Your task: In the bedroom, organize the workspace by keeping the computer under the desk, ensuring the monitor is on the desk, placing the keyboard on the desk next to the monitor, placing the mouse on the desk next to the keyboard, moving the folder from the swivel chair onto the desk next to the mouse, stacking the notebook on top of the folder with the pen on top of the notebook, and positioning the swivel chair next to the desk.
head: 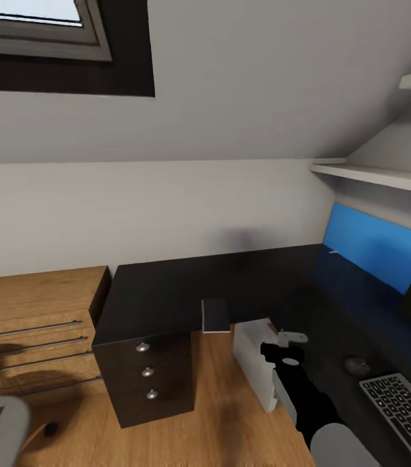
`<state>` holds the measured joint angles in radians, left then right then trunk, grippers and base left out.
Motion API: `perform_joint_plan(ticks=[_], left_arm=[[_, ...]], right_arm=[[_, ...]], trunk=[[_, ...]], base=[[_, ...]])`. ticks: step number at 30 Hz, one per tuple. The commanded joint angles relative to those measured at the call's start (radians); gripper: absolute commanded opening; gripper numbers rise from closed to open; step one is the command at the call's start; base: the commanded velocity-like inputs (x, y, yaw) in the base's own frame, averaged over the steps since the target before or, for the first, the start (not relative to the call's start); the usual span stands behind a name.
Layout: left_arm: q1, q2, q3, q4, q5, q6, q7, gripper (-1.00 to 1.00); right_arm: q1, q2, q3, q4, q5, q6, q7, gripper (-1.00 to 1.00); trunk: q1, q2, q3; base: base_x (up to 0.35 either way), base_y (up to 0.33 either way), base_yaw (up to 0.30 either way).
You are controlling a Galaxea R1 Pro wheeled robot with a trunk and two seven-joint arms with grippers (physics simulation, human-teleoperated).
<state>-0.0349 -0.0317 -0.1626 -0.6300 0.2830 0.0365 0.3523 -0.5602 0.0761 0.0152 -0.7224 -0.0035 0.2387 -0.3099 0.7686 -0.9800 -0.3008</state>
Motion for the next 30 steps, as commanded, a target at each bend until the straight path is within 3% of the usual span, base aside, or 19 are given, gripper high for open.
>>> perform_joint_plan(ticks=[1,5,7,9,12,14,16,19,20,22,27,30], left_arm=[[0.0,0.002,-0.005,-0.001,0.007,0.005,0.008,1.0],[0.0,0.002,-0.005,-0.001,0.007,0.006,0.008,1.0],[0.0,0.001,-0.005,-0.001,0.007,0.006,0.008,1.0],[0.0,0.002,-0.005,-0.001,0.007,0.006,0.008,1.0],[0.0,0.003,-0.004,0.012,0.009,0.004,0.009,1.0],[0.0,0.004,-0.003,0.037,0.01,0.001,0.008,1.0],[0.0,0.005,0.001,0.086,0.011,-0.01,0.008,1.0],[0.0,0.007,0.003,0.167,0.011,-0.065,0.007,1.0],[0.0,0.012,0.004,0.265,0.012,-0.171,0.007,1.0],[0.0,0.016,0.003,0.338,0.013,-0.269,0.006,1.0],[0.0,0.017,0.0,0.388,0.013,-0.336,0.004,1.0],[0.0,0.017,0.0,0.393,0.013,-0.342,0.004,1.0]], right_arm=[[0.009,0.01,0.002,0.011,0.004,0.003,-0.004,1.0],[0.027,0.03,0.004,0.095,0.008,-0.032,-0.002,1.0],[0.032,0.041,0.006,0.169,0.009,-0.097,-0.002,1.0],[0.035,0.048,0.008,0.256,0.01,-0.199,-0.001,1.0],[0.036,0.053,0.016,0.438,0.014,-0.418,0.002,1.0],[0.037,0.055,0.03,0.56,0.035,-0.584,0.003,1.0],[0.037,0.055,0.037,0.641,0.058,-0.695,0.004,1.0],[0.037,0.055,0.039,0.695,0.068,-0.749,0.005,1.0],[0.038,0.054,0.039,0.722,0.07,-0.771,0.018,1.0],[0.042,0.056,0.039,0.736,0.07,-0.78,0.049,1.0],[0.065,0.072,0.038,0.745,0.068,-0.787,0.083,1.0],[0.068,0.071,0.037,0.745,0.061,-0.797,0.087,1.0]], trunk=[[0.0,-0.001,-0.001],[0.0,-0.001,-0.001],[0.0,-0.001,-0.001],[0.0,-0.001,-0.001],[0.0,-0.001,-0.001],[0.0,-0.001,-0.001],[0.0,-0.001,-0.001],[0.0,-0.001,-0.001],[0.0,-0.001,-0.001],[0.0,-0.001,-0.001],[0.0,-0.001,-0.001],[0.0,-0.001,-0.001]], base=[[-0.297,0.112,0.0],[-0.297,0.057,0.058],[-0.297,0.021,0.18],[-0.297,0.011,0.226],[-0.294,0.002,0.253],[-0.218,-0.045,0.267],[-0.119,-0.043,0.272],[-0.053,-0.019,0.274],[-0.016,-0.006,0.278],[-0.008,-0.003,0.28],[-0.003,-0.001,0.282],[0.0,0.0,0.284]])
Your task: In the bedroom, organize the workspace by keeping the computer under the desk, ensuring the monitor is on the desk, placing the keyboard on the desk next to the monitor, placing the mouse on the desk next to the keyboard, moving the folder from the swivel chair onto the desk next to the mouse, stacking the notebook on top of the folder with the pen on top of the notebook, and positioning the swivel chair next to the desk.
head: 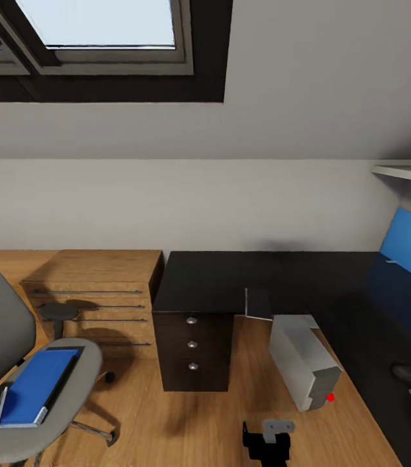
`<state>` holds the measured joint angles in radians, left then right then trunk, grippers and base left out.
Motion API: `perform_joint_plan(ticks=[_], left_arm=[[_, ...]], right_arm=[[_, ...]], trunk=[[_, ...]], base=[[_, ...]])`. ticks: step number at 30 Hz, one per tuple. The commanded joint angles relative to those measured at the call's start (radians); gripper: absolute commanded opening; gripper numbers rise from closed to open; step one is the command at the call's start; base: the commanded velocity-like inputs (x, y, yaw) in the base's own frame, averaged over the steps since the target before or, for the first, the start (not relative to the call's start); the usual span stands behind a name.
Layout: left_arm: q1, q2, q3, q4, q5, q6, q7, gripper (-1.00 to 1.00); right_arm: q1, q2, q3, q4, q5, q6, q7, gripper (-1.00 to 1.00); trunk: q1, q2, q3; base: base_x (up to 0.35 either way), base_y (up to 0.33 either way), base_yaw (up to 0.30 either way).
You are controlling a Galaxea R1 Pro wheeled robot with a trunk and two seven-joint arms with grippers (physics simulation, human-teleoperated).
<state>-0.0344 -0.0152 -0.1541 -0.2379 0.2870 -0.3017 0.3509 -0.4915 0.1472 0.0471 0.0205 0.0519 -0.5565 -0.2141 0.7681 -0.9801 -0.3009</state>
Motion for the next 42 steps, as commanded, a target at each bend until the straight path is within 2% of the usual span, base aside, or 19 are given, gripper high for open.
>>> perform_joint_plan(ticks=[1,8,20,22,25,30,32,34,42], left_arm=[[-0.001,0.0,-0.009,0.002,0.009,-0.005,0.005,1.0],[-0.001,-0.005,-0.011,0.004,0.007,-0.009,0.005,1.0],[-0.001,-0.008,-0.013,0.006,0.007,-0.009,0.005,1.0],[-0.001,-0.008,-0.013,0.006,0.007,-0.008,0.005,1.0],[-0.001,-0.009,-0.013,0.006,0.007,-0.009,0.005,1.0],[-0.001,-0.01,-0.012,0.006,0.006,-0.013,0.005,1.0],[-0.001,-0.01,-0.012,0.006,0.006,-0.014,0.005,1.0],[-0.001,-0.01,-0.009,0.006,0.007,-0.028,0.006,1.0],[-0.001,-0.011,-0.006,0.006,0.01,-0.149,0.008,1.0]], right_arm=[[-0.001,0.0,0.004,0.002,0.001,-0.011,-0.008,1.0],[0.001,-0.001,0.005,0.002,-0.024,-0.029,-0.007,1.0],[0.005,0.009,0.006,0.002,-0.028,-0.053,-0.009,1.0],[0.014,0.016,0.006,0.002,-0.027,-0.081,-0.01,1.0],[0.036,0.026,0.008,0.002,-0.022,-0.161,-0.013,1.0],[0.085,0.027,0.009,0.002,-0.02,-0.344,-0.014,1.0],[0.096,0.027,0.009,0.002,-0.021,-0.392,-0.014,1.0],[0.113,0.027,0.008,0.002,-0.024,-0.478,-0.015,1.0],[0.116,0.027,0.008,0.002,-0.026,-0.491,-0.016,1.0]], trunk=[[0.0,-0.001,-0.001],[0.0,-0.001,-0.001],[0.0,-0.001,-0.002],[0.0,-0.001,-0.002],[0.0,-0.001,-0.003],[0.0,-0.001,-0.005],[0.0,-0.001,-0.006],[0.0,-0.001,-0.007],[0.0,-0.001,-0.01]], base=[[0.0,0.0,0.284],[0.0,0.0,0.284],[0.0,0.0,0.284],[0.0,0.0,0.284],[0.0,0.0,0.284],[0.0,0.0,0.283],[0.0,0.0,0.283],[0.0,0.0,0.284],[0.0,0.0,0.284]])
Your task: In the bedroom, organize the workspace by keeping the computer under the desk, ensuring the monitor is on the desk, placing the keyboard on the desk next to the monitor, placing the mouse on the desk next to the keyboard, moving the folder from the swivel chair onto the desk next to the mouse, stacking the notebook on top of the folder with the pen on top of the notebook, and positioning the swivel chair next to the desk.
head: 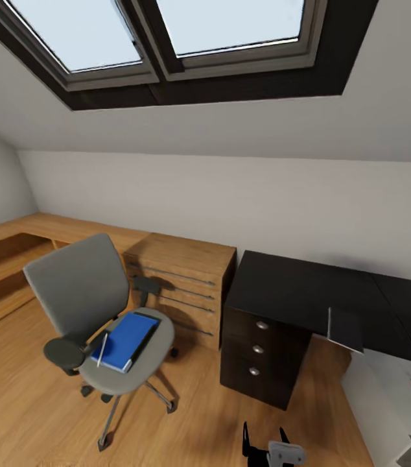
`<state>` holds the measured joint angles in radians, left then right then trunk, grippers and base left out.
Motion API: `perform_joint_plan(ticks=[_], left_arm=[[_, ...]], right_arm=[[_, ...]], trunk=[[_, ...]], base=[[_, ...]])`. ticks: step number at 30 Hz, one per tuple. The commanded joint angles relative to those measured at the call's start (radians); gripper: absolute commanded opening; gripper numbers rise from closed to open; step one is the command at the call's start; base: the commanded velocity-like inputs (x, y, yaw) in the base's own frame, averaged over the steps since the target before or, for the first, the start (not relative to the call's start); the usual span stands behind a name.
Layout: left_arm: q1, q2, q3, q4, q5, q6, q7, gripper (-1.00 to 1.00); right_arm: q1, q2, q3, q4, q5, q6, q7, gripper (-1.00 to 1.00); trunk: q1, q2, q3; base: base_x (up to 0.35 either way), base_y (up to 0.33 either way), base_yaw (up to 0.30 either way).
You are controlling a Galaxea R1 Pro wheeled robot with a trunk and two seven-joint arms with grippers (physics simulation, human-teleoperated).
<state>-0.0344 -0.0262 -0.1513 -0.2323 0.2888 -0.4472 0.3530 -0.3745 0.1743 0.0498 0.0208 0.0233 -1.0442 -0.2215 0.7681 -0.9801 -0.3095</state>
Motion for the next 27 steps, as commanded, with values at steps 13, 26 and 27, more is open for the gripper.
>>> perform_joint_plan(ticks=[13,26,27], left_arm=[[0.004,-0.021,-0.01,0.003,0.004,-0.558,0.004,1.0],[0.014,-0.029,-0.01,0.004,0.004,-0.6,0.006,1.0],[0.014,-0.029,-0.01,0.004,0.005,-0.6,0.006,1.0]], right_arm=[[-0.001,0.0,0.005,0.002,0.004,-0.003,-0.007,1.0],[-0.001,0.0,0.005,0.002,0.004,-0.003,-0.007,1.0],[-0.001,0.0,0.005,0.002,0.004,-0.003,-0.007,1.0]], trunk=[[0.0,-0.001,-0.006],[0.0,-0.001,-0.009],[0.0,-0.001,-0.009]], base=[[0.0,0.0,0.284],[0.0,0.0,0.284],[0.0,0.0,0.284]])
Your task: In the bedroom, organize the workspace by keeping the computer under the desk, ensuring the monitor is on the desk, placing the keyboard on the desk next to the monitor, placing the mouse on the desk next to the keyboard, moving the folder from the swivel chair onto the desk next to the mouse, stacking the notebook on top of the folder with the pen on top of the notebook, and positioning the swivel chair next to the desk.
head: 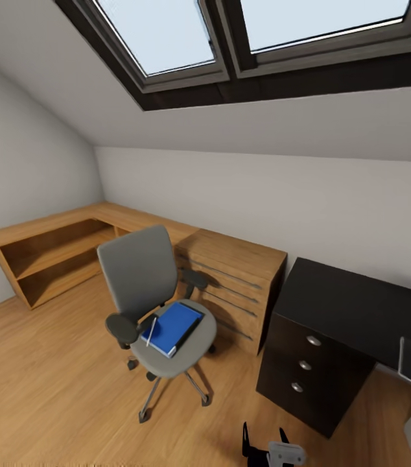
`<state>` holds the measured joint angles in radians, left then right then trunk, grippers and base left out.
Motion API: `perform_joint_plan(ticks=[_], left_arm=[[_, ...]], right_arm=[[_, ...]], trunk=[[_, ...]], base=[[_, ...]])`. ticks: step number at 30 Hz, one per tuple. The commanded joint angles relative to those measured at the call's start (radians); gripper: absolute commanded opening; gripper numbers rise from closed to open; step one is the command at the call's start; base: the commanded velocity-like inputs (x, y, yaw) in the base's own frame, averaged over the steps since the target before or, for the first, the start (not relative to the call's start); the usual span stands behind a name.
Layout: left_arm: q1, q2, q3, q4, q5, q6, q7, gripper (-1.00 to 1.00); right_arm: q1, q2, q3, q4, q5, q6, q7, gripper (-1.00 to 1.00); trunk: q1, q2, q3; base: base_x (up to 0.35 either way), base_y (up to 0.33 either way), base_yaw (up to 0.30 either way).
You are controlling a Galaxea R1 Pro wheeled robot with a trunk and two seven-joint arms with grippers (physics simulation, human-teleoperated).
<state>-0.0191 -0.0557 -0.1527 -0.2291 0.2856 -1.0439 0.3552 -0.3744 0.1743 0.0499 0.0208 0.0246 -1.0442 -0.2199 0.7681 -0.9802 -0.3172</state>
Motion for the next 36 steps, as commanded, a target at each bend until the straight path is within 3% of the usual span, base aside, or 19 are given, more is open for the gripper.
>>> perform_joint_plan(ticks=[1,36], left_arm=[[-0.001,0.0,-0.008,0.0,0.008,-0.003,0.004,1.0],[-0.001,0.001,-0.009,0.0,0.009,-0.003,0.005,1.0]], right_arm=[[-0.001,0.0,0.005,0.002,0.003,-0.003,-0.009,1.0],[-0.001,0.0,0.006,0.002,0.003,0.0,-0.008,1.0]], trunk=[[0.0,-0.001,-0.001],[0.0,-0.001,-0.009]], base=[[0.0,0.0,0.284],[0.0,0.0,0.284]])
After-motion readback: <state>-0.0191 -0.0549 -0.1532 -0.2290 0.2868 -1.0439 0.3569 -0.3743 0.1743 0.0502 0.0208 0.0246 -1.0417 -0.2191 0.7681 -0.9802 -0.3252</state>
